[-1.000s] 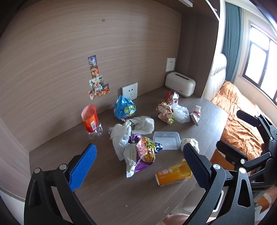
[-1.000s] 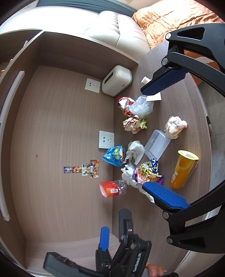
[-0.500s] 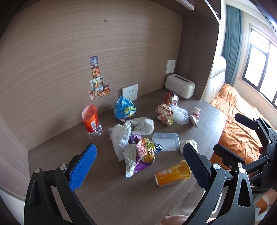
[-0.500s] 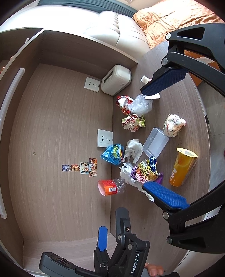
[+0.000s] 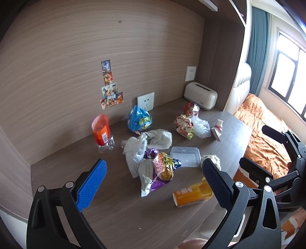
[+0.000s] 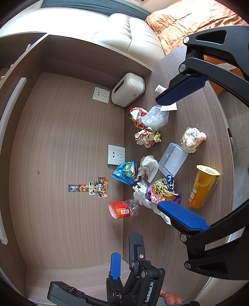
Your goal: Collect trash
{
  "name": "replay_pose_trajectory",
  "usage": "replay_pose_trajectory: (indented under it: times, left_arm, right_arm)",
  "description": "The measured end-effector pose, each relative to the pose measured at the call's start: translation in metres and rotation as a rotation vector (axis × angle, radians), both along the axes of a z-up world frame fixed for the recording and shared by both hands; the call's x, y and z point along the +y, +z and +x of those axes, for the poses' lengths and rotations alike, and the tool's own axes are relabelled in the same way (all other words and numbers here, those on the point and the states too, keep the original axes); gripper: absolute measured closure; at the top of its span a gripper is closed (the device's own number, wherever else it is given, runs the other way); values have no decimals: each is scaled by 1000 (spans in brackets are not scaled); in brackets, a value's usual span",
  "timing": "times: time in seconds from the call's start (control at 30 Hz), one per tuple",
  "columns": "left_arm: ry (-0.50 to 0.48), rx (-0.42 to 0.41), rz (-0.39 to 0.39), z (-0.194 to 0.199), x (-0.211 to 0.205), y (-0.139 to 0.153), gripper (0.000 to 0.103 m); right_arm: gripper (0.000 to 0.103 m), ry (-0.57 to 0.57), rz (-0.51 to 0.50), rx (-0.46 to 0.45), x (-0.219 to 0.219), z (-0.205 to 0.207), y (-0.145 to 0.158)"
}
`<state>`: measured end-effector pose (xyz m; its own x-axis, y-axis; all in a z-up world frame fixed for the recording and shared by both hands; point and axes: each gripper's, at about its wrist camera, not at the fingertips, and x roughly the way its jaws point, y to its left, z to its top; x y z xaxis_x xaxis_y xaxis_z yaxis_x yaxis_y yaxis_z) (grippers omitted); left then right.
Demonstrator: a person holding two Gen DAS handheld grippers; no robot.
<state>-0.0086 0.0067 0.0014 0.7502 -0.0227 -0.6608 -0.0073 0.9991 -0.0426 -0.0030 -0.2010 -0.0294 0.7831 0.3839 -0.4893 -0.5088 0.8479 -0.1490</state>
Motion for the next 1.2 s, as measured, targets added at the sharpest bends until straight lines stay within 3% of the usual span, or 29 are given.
replay_pose_trajectory:
  times: [0.53, 0.87, 1.2]
  left_arm:
    - [-19, -3, 84, 10, -11, -7, 5]
    - [-15, -16, 31, 19, -8, -19, 5]
    - [-62, 59, 40, 57, -7, -74, 5]
  right_arm:
    - [4, 11, 39, 44, -4, 15, -4]
    - [4, -3, 30, 48, -5, 28, -16]
    - [4, 19, 15, 136, -9, 67, -63]
